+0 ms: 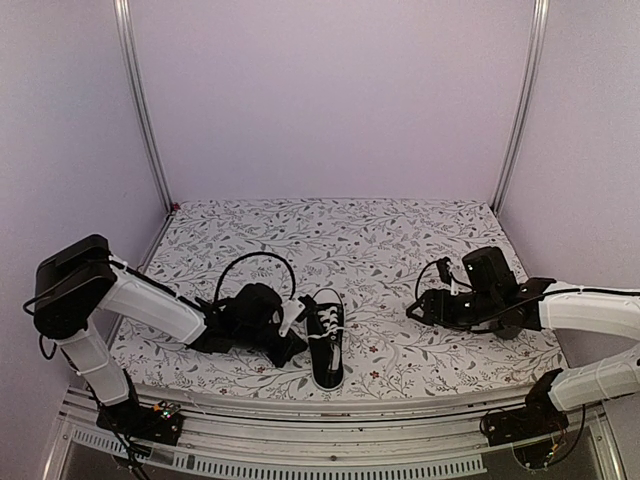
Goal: Tie the shoes
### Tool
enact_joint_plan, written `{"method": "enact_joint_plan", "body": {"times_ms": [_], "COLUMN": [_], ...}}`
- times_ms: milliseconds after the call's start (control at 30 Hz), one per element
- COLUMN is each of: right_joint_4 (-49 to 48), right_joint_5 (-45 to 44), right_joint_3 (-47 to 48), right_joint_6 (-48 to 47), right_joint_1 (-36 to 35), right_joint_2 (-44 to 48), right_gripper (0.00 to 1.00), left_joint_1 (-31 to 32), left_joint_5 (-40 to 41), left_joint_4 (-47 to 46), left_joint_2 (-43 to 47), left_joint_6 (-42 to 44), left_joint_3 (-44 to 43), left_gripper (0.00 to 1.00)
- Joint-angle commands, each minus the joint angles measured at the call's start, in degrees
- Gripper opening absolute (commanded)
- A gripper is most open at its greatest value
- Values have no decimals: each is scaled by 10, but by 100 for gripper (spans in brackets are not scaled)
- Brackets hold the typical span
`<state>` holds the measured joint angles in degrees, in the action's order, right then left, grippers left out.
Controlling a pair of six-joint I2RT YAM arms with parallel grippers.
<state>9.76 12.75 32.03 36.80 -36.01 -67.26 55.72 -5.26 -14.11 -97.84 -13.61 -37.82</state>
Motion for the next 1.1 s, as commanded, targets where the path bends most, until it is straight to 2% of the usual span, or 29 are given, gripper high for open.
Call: {"method": "enact_joint_plan", "body": {"times_ms": [0, 167, 367, 467, 767, 1000, 1067], "right_joint_4": [-21, 10, 79, 111, 140, 171, 179], "right_joint_5": [5, -21, -95, -137, -177, -198, -204], "right_joint_3": [-5, 7, 40, 63, 130, 169, 171], "right_joint_6": [-4, -2, 45, 77, 130, 142, 149], "right_joint_1": [-9, -33, -96, -131, -190, -207, -209], "right_joint_2": [-4, -11, -63, -104, -204, -257, -267], "right_gripper": [75, 73, 65, 60, 49, 41, 35], "left_joint_1": [10, 9, 9, 8, -6, -27, -30], "left_joint_5": [26, 9, -51, -69, -147, -178, -178], "left_joint_4": [10, 78, 170, 207, 303, 253, 248], "left_joint_2": [-1, 41, 72, 70, 37, 43, 54], "left_joint_6": [24, 12, 19, 21, 56, 50, 56], "left_joint_3": [-24, -60, -116, -141, -230, -209, -205], "left_gripper": [0, 0, 0, 0, 0, 0, 0]}}
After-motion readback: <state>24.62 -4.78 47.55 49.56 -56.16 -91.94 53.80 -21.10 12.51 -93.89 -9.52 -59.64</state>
